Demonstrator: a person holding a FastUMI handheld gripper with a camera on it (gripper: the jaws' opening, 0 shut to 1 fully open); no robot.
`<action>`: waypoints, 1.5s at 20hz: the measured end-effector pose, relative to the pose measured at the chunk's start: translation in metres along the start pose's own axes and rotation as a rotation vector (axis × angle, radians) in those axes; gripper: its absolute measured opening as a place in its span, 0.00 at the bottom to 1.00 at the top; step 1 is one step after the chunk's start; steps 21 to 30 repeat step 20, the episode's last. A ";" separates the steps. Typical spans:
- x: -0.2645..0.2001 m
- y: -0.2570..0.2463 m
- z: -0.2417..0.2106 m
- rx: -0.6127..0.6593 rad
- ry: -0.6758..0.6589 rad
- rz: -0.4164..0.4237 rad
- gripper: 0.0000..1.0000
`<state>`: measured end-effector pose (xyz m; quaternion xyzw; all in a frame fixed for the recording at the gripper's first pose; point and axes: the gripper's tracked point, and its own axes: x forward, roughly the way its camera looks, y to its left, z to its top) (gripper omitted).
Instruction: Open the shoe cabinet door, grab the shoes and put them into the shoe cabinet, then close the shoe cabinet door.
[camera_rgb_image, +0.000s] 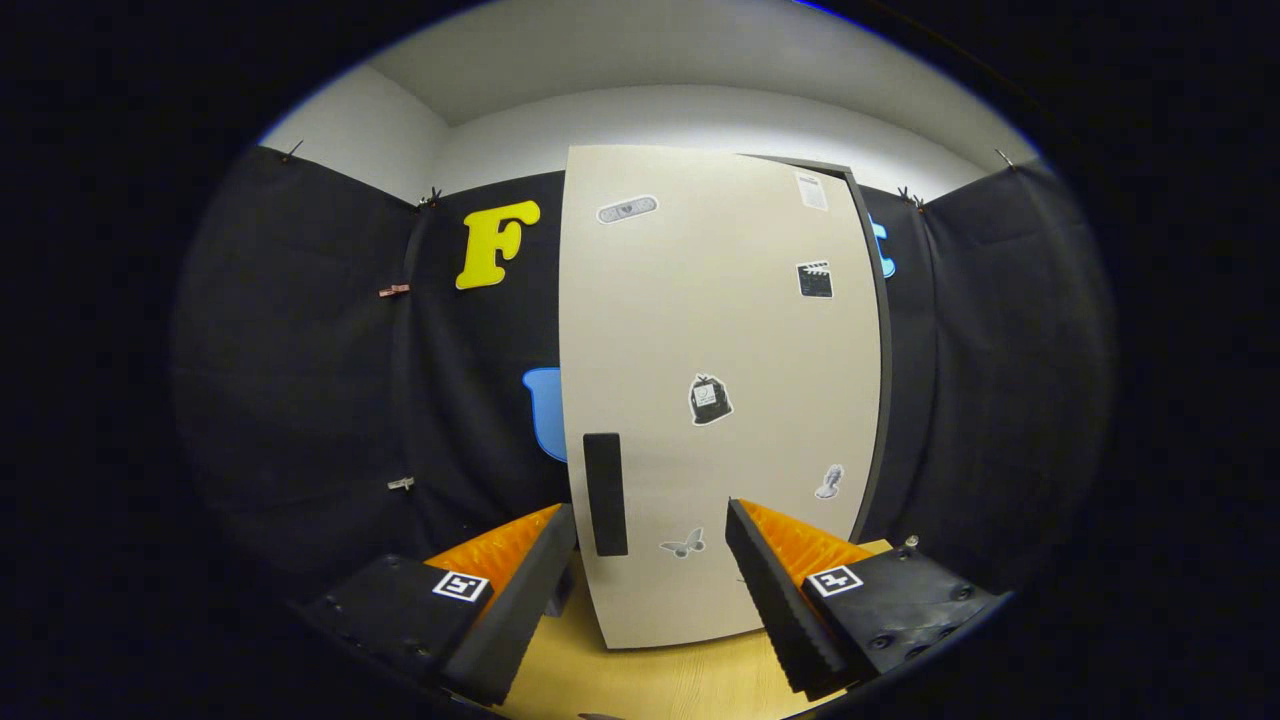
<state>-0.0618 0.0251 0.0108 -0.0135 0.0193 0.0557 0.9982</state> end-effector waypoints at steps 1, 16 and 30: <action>-0.001 0.001 0.001 -0.002 -0.006 0.005 0.99; -0.003 0.001 -0.002 0.000 -0.018 -0.015 0.99; -0.005 0.001 -0.002 -0.006 -0.017 -0.019 0.99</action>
